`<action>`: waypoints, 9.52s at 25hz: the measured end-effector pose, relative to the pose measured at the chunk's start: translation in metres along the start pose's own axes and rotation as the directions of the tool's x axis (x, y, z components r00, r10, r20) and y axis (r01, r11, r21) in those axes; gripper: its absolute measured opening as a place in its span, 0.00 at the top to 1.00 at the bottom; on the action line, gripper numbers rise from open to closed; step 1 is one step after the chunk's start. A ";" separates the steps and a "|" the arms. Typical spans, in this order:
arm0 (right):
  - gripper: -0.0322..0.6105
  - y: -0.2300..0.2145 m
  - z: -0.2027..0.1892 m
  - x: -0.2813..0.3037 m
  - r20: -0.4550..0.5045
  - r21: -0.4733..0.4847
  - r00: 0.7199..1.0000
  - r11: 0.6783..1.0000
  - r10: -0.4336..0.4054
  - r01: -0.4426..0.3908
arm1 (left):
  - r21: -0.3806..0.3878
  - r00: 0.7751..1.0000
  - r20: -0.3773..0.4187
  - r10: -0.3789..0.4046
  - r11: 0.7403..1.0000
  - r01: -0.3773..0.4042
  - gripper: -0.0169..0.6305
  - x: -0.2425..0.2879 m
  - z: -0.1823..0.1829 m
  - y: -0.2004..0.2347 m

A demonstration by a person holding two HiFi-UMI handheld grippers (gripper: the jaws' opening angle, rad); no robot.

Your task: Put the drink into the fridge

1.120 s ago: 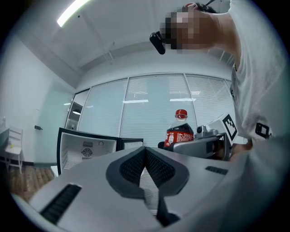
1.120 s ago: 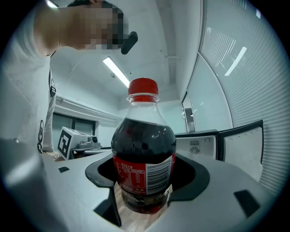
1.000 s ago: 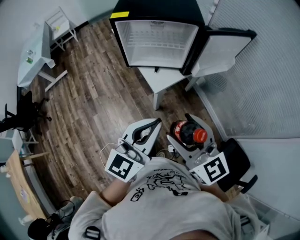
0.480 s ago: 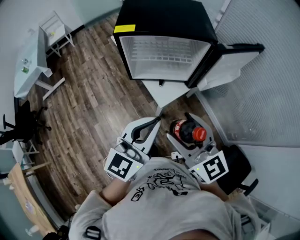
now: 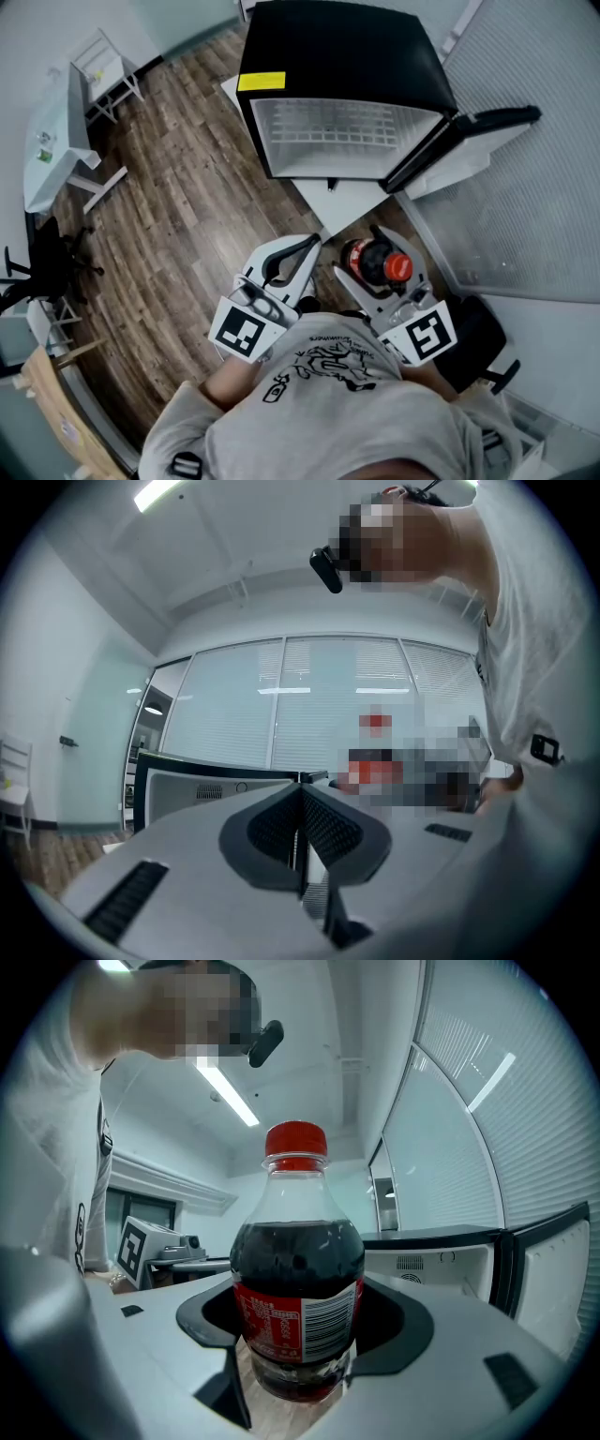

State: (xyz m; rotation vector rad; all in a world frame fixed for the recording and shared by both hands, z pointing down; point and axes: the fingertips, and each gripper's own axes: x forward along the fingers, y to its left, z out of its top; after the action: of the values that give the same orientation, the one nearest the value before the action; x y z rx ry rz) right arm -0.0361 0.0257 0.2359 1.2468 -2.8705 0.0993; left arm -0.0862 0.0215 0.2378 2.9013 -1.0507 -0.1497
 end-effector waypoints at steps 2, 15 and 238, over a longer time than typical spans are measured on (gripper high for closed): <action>0.44 -0.004 0.000 0.008 -0.003 0.002 1.000 1.000 -0.007 0.007 | -0.002 1.000 -0.001 -0.007 1.000 0.007 0.97 0.004 0.001 0.009; 0.44 -0.030 -0.002 0.022 -0.003 0.004 1.000 1.000 -0.023 0.023 | 0.005 1.000 -0.012 -0.004 1.000 0.004 0.97 0.022 -0.002 0.023; 0.85 -0.108 -0.011 0.014 0.036 0.038 0.997 0.997 0.065 -0.066 | 0.033 1.000 0.006 -0.003 0.999 0.003 0.97 0.112 -0.018 0.009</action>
State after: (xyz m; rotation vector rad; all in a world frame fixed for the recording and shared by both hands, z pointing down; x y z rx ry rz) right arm 0.0332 -0.0570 0.2531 1.1722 -2.9541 0.1361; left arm -0.0044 -0.0571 0.2483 2.9338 -1.0605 -0.1426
